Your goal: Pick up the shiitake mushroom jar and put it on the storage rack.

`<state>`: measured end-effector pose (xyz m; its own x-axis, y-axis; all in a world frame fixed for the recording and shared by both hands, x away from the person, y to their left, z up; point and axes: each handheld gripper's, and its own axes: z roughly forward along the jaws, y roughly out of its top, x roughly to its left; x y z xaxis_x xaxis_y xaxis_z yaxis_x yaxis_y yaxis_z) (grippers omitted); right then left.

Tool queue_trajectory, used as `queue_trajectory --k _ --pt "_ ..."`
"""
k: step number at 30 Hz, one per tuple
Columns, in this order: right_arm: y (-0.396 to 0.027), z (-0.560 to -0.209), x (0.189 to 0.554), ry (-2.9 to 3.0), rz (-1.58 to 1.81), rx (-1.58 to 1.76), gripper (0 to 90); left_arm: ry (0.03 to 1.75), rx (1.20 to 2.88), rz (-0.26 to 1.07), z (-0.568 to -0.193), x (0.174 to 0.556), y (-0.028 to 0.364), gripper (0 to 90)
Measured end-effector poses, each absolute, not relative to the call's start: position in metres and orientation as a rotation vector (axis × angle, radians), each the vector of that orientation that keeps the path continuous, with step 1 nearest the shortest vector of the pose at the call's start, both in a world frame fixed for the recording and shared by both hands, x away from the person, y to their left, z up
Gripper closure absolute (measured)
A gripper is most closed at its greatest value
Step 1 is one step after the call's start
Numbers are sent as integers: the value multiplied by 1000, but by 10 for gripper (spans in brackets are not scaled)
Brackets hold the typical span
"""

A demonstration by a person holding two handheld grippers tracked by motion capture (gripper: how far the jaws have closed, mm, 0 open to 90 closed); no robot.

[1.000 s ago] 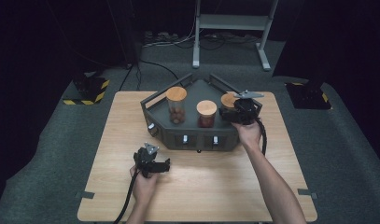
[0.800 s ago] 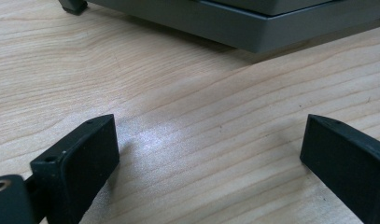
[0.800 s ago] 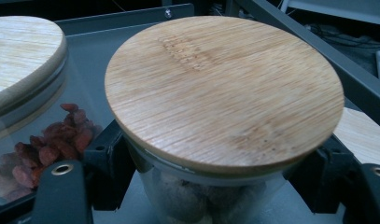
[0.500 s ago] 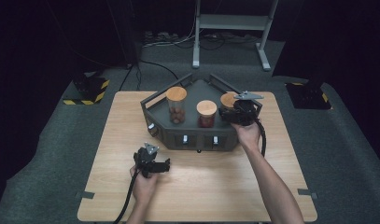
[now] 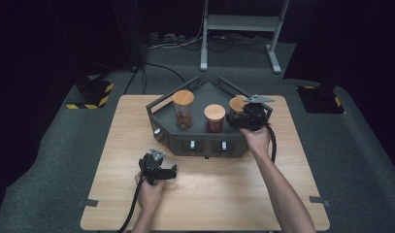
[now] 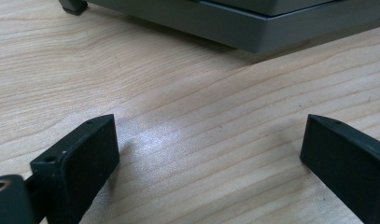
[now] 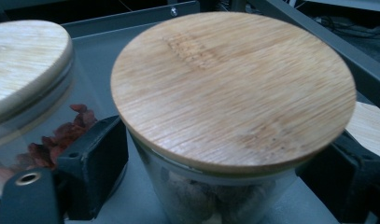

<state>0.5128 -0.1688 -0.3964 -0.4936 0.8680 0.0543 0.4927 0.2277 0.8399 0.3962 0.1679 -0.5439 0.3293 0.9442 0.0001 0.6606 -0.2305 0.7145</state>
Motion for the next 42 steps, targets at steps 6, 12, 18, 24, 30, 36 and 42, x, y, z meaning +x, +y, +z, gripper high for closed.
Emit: queue_trajectory --k 6,12,18,24,30,36,42 --pt "-171 -395 510 2083 1174 1258 117 1406 1979 591 -544 396 168 43" --pt "-176 -392 506 2069 1200 1254 118 1406 1979 591 -544 396 168 43" --pt "-179 -389 503 2065 1206 1255 119 1406 1979 591 -544 396 168 43" --pt "-181 -388 500 2069 1207 1244 119 1406 1979 591 -544 396 168 43" --pt "-184 -386 497 2076 1218 1237 120 1406 1979 591 -544 396 168 43" --pt "-186 -384 495 2082 1237 1219 120 1406 1979 591 -544 396 168 43" --pt "-185 -382 492 2082 1255 1209 122 1406 1979 591 -544 396 168 43"
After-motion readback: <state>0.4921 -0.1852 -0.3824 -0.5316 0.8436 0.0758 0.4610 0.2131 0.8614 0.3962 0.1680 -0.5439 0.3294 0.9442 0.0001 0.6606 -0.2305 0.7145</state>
